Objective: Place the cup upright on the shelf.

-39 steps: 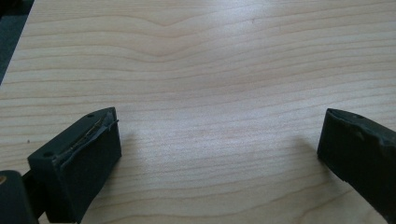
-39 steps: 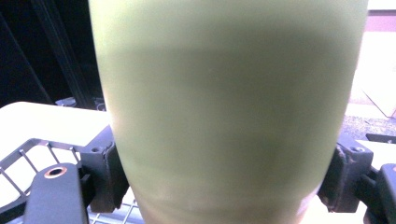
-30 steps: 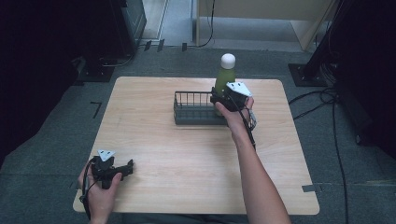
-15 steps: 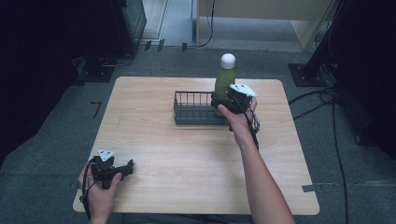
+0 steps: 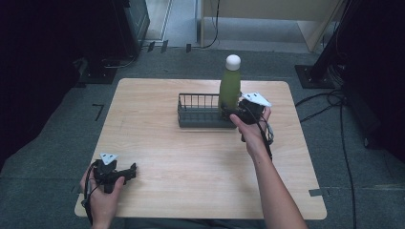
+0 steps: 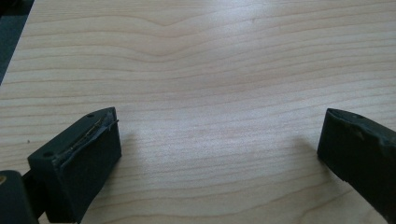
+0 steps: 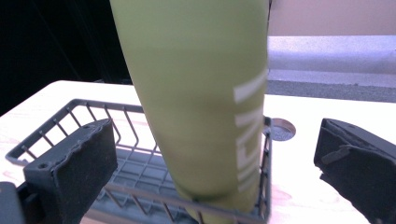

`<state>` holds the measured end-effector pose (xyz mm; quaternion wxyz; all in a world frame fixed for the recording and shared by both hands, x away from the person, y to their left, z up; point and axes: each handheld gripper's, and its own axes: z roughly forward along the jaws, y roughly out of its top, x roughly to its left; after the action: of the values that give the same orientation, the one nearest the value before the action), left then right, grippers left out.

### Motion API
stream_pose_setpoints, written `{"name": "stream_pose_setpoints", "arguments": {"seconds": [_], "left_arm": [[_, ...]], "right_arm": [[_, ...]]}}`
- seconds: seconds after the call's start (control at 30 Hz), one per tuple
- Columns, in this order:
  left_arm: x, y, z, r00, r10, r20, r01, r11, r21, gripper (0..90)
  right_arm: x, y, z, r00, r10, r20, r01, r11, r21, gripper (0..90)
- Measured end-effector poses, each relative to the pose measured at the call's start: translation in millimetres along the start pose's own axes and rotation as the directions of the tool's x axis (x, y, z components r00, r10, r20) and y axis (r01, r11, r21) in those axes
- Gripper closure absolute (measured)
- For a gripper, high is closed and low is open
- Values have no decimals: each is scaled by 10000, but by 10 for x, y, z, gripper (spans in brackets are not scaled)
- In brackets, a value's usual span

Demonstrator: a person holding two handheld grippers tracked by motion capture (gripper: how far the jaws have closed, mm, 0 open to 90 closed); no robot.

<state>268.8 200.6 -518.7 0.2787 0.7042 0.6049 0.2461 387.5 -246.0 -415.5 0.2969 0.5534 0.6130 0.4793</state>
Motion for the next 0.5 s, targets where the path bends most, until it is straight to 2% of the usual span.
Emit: {"name": "stream_pose_setpoints", "arguments": {"seconds": [0.2,0.5], "left_arm": [[0,0,-1,10000,-10,7,10,10000,12,1],[0,0,-1,10000,-11,9,11,10000,5,1]], "right_arm": [[-111,-134,-142,9999,130,-95,-129,9998,126,0],[-261,-363,-309,9998,155,85,-159,9990,420,0]]}}
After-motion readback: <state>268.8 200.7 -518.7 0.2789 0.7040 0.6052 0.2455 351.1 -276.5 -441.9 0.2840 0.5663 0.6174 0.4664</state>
